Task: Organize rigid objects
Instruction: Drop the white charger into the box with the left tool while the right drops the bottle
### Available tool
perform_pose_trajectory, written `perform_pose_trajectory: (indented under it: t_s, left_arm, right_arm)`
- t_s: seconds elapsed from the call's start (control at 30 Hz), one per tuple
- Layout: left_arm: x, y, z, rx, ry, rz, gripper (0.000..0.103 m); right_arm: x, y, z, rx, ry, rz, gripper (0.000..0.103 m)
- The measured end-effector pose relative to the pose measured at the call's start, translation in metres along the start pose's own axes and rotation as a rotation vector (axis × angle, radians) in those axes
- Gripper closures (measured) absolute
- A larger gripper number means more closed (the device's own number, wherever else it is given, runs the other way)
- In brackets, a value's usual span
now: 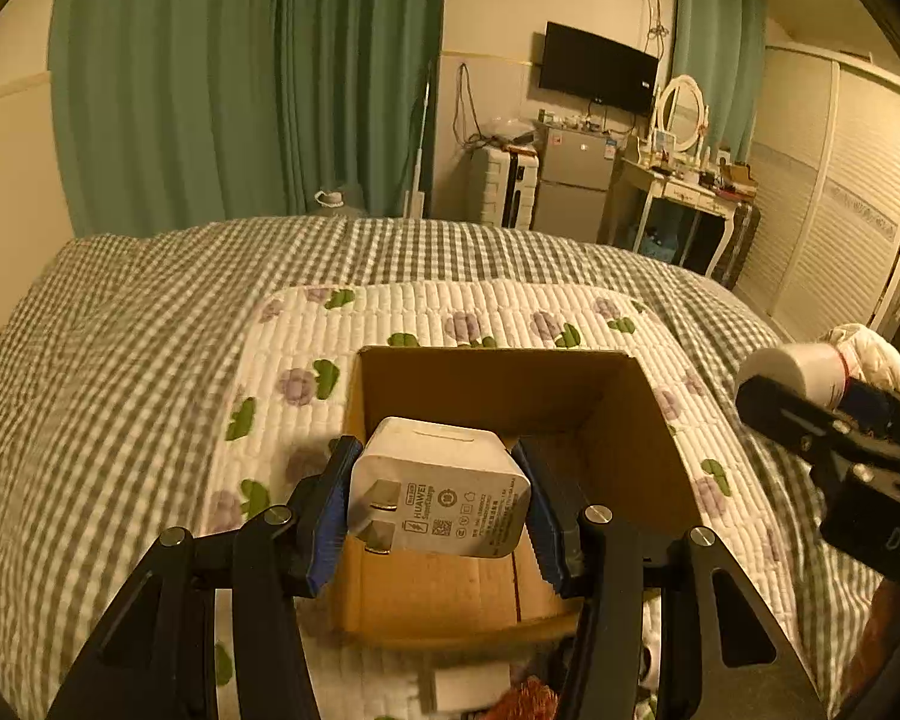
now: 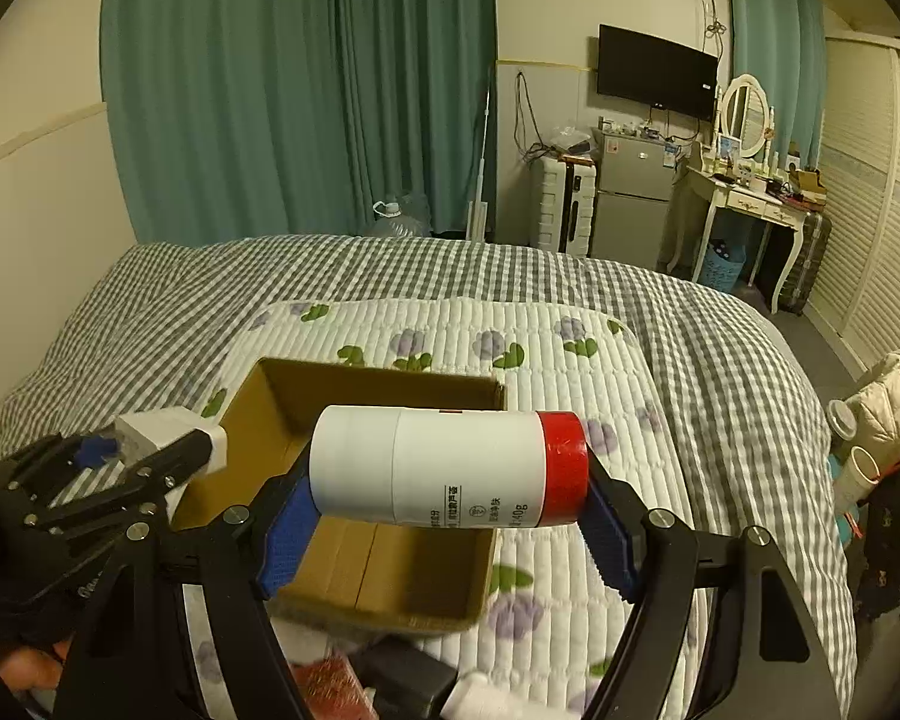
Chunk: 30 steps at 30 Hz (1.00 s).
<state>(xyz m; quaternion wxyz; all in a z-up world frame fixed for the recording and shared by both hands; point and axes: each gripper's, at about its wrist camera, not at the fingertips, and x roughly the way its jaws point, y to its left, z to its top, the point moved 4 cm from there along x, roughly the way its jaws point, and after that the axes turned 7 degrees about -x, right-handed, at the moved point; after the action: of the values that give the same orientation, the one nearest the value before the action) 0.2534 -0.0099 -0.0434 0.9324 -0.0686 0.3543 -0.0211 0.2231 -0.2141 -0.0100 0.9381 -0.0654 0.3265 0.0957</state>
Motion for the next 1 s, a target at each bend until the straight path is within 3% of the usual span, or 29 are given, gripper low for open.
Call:
perform_pose_trajectory:
  t_s: [0.23, 0.6, 1.0]
  left_arm:
    - [0.046, -0.008, -0.014, 0.021, 0.044, 0.000, 0.051]
    - [0.086, -0.013, -0.029, 0.042, 0.094, 0.014, 0.049]
    - [0.072, -0.006, -0.024, 0.042, 0.059, 0.038, 0.045]
  right_arm:
    - [0.045, -0.010, 0.008, -0.015, 0.022, 0.014, 0.027]
    - [0.094, -0.011, -0.002, -0.034, 0.056, 0.034, 0.027]
    - [0.111, -0.009, 0.000, -0.002, 0.064, 0.055, 0.027]
